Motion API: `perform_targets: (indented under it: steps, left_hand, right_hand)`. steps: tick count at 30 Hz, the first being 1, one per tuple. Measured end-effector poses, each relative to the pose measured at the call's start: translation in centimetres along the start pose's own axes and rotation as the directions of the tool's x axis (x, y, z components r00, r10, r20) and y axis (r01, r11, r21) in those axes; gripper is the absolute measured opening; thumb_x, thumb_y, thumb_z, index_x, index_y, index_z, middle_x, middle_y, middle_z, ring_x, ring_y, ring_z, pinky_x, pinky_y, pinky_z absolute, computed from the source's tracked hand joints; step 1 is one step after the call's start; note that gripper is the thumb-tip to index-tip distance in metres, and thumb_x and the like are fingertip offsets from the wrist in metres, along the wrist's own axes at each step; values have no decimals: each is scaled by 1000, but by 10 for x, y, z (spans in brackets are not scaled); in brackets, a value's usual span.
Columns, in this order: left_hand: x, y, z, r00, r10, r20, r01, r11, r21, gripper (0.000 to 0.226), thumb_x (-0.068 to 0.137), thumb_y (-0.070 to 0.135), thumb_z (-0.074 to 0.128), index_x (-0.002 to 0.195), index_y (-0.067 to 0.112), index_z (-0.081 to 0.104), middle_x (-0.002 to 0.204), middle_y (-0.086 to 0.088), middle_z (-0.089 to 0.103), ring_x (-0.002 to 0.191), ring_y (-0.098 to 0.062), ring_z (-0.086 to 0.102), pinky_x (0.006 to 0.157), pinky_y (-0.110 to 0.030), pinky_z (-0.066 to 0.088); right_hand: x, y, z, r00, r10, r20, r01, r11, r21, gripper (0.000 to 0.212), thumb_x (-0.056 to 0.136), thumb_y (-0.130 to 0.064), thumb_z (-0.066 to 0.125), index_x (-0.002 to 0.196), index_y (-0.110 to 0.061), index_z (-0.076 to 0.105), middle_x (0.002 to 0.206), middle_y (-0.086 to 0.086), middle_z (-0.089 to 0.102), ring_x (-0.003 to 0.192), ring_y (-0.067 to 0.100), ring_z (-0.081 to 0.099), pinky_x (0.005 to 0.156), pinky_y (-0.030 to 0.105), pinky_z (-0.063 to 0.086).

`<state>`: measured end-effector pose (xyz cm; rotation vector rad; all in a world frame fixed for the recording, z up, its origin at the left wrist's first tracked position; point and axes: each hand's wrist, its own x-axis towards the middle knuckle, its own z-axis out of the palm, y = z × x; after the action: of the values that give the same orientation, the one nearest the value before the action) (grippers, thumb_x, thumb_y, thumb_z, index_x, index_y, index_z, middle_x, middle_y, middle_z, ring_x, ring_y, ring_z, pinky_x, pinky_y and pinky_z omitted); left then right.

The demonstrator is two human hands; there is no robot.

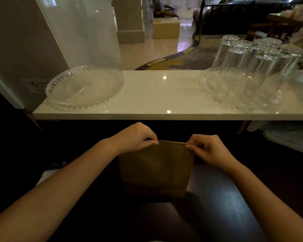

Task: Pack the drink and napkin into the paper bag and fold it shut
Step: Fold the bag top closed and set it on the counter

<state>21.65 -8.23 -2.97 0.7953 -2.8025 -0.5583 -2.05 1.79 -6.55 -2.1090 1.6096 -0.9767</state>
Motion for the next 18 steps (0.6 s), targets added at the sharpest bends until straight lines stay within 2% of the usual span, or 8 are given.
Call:
perform_targets:
  steps: [4,6,8,9,11,12,15,18]
  left_hand:
    - [-16,-7,-1,999,-24,-49,23,1000,-8,16,87,25,60,93,17,72,90,2,74,79,5,55,73,-4,38]
    - [-26,-15,-5,995,-67,-75,66,998,-11,15,86,22,61,95,16,72,93,2,74,82,6,55,73,-1,38]
    - [-37,-21,-8,990,-93,-105,93,996,-5,15,85,21,63,95,15,72,92,1,74,83,4,58,74,-1,39]
    - [-41,-21,-10,989,-88,-121,91,996,20,14,84,21,63,93,15,72,91,0,74,83,0,61,75,-5,41]
    - [-48,-23,-10,979,-101,-175,118,989,94,15,84,26,64,85,13,72,82,-2,73,78,-13,67,71,-23,51]
    - [-50,-22,-10,972,-78,-223,116,980,163,20,84,30,63,77,13,71,74,-3,72,72,-17,67,65,-29,51]
    - [-56,-19,-6,936,82,-343,60,921,386,38,83,40,54,58,12,61,53,-3,61,51,-18,60,48,-24,44]
    - [-58,-18,0,914,179,-363,12,885,466,42,85,38,55,53,11,55,48,-4,55,44,-18,54,42,-24,42]
  right_hand:
    - [8,-3,2,999,-38,17,38,999,-36,13,81,-19,67,70,-23,61,57,-16,54,56,-1,55,53,24,45]
    - [9,1,-2,1000,-29,10,29,999,-33,17,81,-18,67,68,-27,60,57,-15,55,55,1,55,54,27,47]
    - [6,1,-4,999,-45,2,45,999,-28,22,81,-17,67,69,-33,57,57,-18,55,57,1,56,54,23,46]
    - [6,0,-6,998,-58,4,58,998,-35,21,81,-18,67,69,-33,58,57,-19,54,58,1,57,54,21,45]
    - [11,-1,-3,996,-76,38,78,996,-41,18,81,-19,67,69,-30,59,55,-21,52,57,-2,56,52,14,40]
    - [13,-2,-3,996,-83,36,85,995,-50,17,81,-19,67,69,-29,59,54,-23,51,56,-4,55,51,11,38]
    - [12,1,-3,997,-74,28,75,996,-46,18,81,-18,67,69,-28,59,53,-20,51,55,-2,54,51,13,38]
    - [9,3,-3,997,-76,19,76,997,-13,21,81,-18,67,70,-33,57,57,-16,56,61,4,59,53,12,41]
